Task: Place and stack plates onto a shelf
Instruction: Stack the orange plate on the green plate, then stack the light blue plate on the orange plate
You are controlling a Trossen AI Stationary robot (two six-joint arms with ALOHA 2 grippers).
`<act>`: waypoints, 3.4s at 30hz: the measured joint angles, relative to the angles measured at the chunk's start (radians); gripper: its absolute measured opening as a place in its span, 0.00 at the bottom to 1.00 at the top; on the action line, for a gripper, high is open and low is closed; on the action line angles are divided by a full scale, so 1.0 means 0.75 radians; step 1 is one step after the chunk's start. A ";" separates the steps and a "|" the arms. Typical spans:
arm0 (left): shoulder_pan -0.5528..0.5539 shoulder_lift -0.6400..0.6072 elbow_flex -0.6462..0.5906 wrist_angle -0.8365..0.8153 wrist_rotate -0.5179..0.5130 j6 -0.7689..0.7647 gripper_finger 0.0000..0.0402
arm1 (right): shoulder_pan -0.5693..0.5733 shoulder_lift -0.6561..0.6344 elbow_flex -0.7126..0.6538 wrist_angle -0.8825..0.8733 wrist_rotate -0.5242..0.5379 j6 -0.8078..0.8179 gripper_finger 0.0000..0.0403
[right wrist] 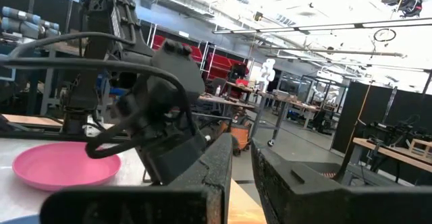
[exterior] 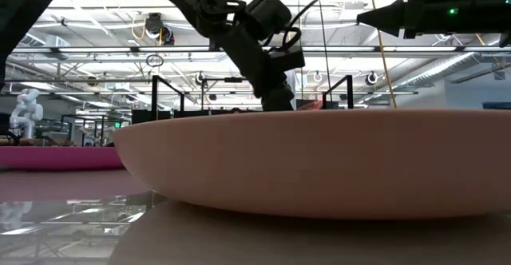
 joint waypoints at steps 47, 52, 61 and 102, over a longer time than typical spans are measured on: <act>-0.106 -0.519 0.006 -0.186 0.033 -0.208 0.24 | 0.001 0.000 0.000 -0.039 0.000 0.029 0.11; -0.222 -0.792 -0.127 -0.219 -0.016 -0.227 0.24 | 0.001 -0.001 0.000 -0.057 0.000 0.036 0.11; -0.324 -1.141 -0.961 0.667 -0.092 -0.450 0.24 | 0.001 -0.001 0.000 -0.049 -0.001 0.095 0.11; -0.377 -1.163 -1.398 1.238 -0.095 -0.489 0.24 | 0.330 1.021 0.773 -1.858 -0.983 0.350 0.40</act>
